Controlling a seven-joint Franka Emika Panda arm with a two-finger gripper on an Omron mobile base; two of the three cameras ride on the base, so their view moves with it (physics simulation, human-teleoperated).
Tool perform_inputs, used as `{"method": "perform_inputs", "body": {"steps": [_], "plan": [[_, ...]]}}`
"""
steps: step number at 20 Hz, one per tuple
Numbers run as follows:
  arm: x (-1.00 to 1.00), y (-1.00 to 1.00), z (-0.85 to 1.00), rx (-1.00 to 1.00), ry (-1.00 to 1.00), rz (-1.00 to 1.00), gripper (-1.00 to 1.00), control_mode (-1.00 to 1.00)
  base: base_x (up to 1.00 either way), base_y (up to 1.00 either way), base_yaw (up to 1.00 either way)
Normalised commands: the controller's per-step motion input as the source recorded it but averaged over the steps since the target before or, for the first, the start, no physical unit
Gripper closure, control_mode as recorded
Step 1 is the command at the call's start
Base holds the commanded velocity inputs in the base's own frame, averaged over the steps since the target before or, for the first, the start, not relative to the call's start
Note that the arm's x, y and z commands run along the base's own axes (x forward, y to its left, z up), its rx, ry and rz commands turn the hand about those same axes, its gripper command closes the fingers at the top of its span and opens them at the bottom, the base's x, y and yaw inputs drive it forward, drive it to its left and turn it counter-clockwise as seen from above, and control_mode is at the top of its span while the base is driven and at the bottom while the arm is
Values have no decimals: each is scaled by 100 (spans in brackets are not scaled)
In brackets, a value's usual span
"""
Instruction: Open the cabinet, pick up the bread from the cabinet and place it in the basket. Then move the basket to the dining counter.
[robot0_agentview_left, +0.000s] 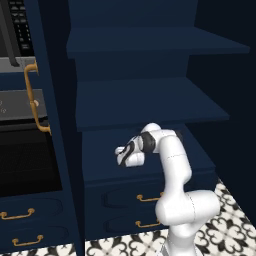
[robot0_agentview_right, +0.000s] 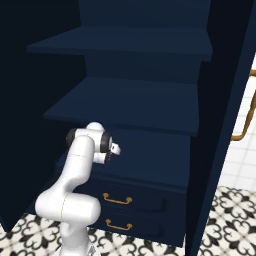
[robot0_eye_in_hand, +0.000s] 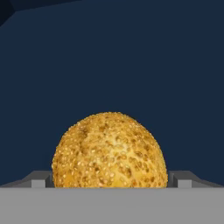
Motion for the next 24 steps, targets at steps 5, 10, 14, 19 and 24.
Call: {"method": "perform_inputs", "body": {"steps": [5,10,14,19,24], "plan": [[28,5,-35,-1,0,0,-100,-100,0,0,0],[10,14,-56,-4,1,0,100,-100,0,0,0],[0,2,-50,-1,0,0,100,-100,0,0,0],[-17,0,-30,0,-1,0,100,-100,0,0,0],[-57,-5,-4,0,-1,0,100,-100,0,0,0]]}}
